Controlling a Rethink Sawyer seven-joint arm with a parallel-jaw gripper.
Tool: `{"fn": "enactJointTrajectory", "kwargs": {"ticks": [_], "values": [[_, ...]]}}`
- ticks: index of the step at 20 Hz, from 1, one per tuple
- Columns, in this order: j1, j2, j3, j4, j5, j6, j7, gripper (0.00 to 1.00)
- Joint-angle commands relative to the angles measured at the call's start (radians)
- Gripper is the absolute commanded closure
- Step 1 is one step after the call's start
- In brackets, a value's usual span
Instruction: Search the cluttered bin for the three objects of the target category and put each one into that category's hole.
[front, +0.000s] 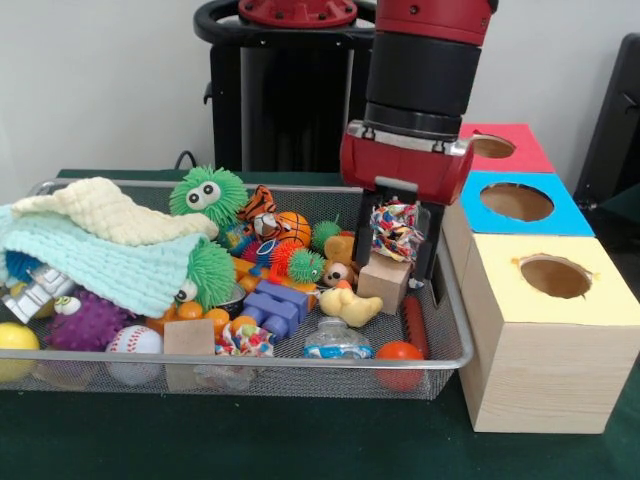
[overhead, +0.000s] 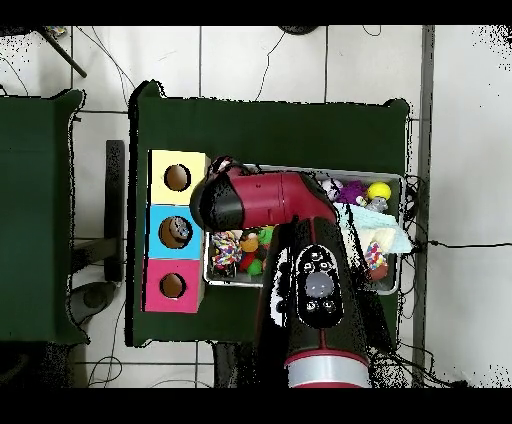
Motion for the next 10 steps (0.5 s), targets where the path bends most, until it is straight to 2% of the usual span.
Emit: {"fn": "enactJointTrajectory", "kwargs": {"ticks": [1, 6, 10], "values": [[-0.05, 0.049, 0.082, -0.011, -0.104, 0.124, -0.225, 0.0], [-0.14, 0.101, 0.159, -0.037, -0.138, 0.093, -0.304, 0.0], [-0.218, 0.135, 0.245, -0.038, -0.166, 0.11, -0.386, 0.0]]}}
